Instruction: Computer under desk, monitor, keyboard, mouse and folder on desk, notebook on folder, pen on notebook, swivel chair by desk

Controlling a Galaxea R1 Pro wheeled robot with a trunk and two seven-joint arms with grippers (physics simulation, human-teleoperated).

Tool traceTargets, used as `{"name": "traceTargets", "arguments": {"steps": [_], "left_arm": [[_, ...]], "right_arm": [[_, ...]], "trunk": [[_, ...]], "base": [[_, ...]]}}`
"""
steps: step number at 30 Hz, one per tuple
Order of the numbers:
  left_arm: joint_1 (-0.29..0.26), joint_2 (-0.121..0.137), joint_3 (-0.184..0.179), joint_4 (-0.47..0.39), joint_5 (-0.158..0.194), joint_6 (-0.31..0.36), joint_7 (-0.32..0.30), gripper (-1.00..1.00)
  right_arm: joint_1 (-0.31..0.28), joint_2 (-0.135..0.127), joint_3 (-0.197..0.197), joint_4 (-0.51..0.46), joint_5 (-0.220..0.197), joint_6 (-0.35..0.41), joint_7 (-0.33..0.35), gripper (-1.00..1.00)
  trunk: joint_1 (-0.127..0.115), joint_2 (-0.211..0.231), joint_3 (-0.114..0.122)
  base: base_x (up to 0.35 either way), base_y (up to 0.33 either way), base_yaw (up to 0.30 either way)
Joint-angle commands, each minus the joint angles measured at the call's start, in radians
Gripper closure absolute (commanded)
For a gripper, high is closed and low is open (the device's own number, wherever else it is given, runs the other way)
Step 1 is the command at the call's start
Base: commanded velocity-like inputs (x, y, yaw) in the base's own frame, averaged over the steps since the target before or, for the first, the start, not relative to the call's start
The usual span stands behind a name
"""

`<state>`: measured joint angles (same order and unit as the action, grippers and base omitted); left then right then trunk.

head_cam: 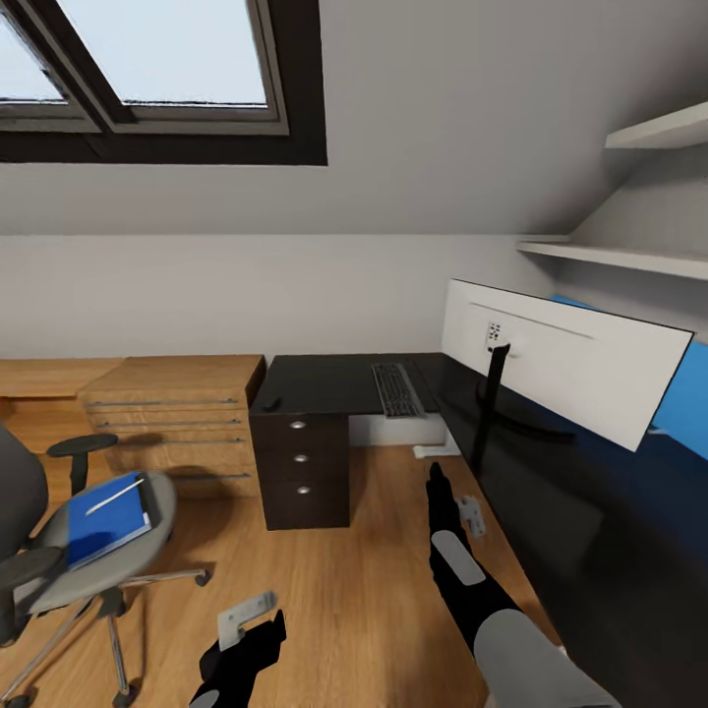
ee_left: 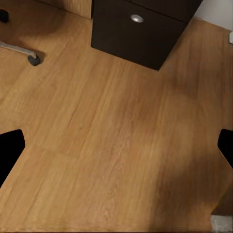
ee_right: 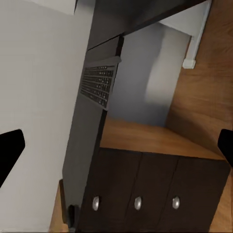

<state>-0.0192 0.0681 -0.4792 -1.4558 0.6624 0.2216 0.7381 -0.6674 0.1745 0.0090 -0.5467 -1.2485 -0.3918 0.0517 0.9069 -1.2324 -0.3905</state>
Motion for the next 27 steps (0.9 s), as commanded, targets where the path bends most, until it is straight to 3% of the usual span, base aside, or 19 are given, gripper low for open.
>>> {"name": "traceTargets", "arguments": {"steps": [1, 4, 10, 19, 22, 27], "left_arm": [[-0.001, 0.001, -0.003, -0.001, 0.006, 0.004, 0.007, -1.00], [-0.001, 0.001, -0.004, -0.001, 0.007, 0.004, 0.006, -1.00], [-0.001, 0.001, -0.004, 0.000, 0.009, 0.004, 0.006, -1.00], [-0.002, 0.001, -0.005, 0.006, 0.011, 0.004, 0.006, -1.00], [-0.002, 0.001, -0.005, 0.010, 0.011, 0.004, 0.006, -1.00], [-0.001, -0.001, -0.006, 0.015, 0.011, 0.004, 0.006, -1.00]], "right_arm": [[0.000, 0.000, 0.038, -0.017, -0.011, -0.004, 0.005, -1.00], [0.005, 0.000, 0.068, -0.044, -0.009, -0.005, 0.004, -1.00], [0.016, 0.000, 0.082, -0.086, 0.008, -0.005, 0.004, -1.00], [0.094, -0.010, 0.086, -0.284, 0.139, 0.041, -0.009, -1.00], [0.124, -0.017, 0.086, -0.358, 0.155, 0.074, -0.034, -1.00], [0.184, -0.049, 0.087, -0.520, 0.177, 0.163, -0.148, -1.00]], "trunk": [[-0.005, 0.006, 0.002], [-0.016, 0.027, 0.011], [-0.039, 0.069, 0.030], [-0.074, 0.132, 0.058], [-0.085, 0.153, 0.068], [-0.104, 0.188, 0.084]], "base": [[-0.339, -0.143, 0.120], [-0.339, -0.143, 0.066], [-0.339, -0.143, 0.018], [-0.280, -0.108, 0.002], [-0.091, -0.029, 0.000], [-0.030, -0.010, 0.000]]}}
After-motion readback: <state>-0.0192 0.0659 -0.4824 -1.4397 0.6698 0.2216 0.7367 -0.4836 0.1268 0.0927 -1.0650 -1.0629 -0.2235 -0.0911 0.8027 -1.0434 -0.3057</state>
